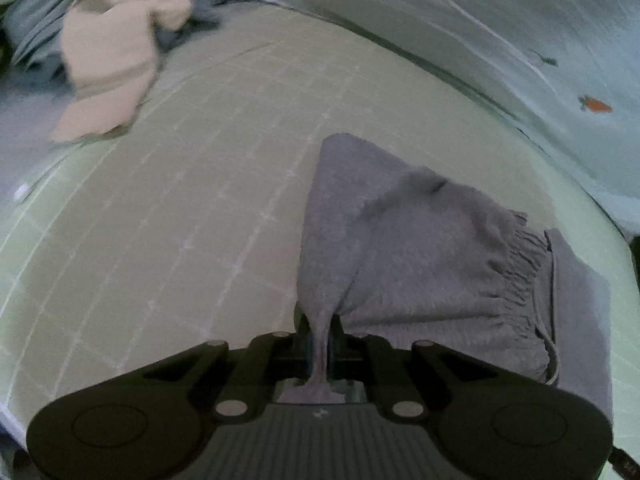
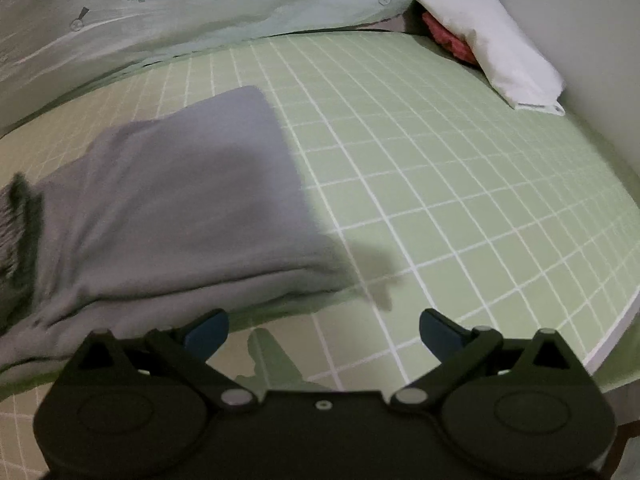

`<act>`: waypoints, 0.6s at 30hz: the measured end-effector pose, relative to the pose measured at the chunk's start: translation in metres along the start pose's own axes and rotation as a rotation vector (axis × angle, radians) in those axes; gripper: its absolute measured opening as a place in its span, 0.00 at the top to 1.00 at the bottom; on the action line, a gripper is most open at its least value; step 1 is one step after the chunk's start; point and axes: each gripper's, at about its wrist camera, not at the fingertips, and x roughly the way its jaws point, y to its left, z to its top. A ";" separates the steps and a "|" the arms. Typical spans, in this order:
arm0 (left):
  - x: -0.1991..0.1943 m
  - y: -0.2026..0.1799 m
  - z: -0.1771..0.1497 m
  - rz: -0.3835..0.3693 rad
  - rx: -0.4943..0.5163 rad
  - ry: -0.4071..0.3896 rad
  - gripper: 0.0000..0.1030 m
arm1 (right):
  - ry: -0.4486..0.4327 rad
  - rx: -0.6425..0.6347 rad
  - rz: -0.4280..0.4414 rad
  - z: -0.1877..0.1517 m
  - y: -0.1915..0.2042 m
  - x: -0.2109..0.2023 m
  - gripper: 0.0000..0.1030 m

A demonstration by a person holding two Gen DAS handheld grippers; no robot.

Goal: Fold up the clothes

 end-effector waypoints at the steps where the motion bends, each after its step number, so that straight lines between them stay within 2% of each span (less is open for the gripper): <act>1: -0.001 0.002 0.000 0.007 -0.004 0.001 0.84 | 0.003 0.004 -0.001 -0.001 -0.001 0.000 0.00; 3: -0.001 0.004 0.001 0.026 -0.009 -0.002 0.73 | 0.009 0.015 -0.004 -0.003 -0.004 0.001 0.00; 5: -0.001 0.006 0.003 0.031 -0.017 -0.003 0.49 | 0.012 0.025 -0.005 -0.003 -0.006 0.001 0.00; 7: 0.002 0.009 0.006 0.017 -0.030 -0.004 0.39 | 0.012 0.026 -0.007 -0.003 -0.004 0.001 0.00; 18: 0.020 0.007 0.018 -0.039 -0.105 0.023 0.40 | 0.017 -0.028 -0.012 -0.001 0.001 -0.002 0.00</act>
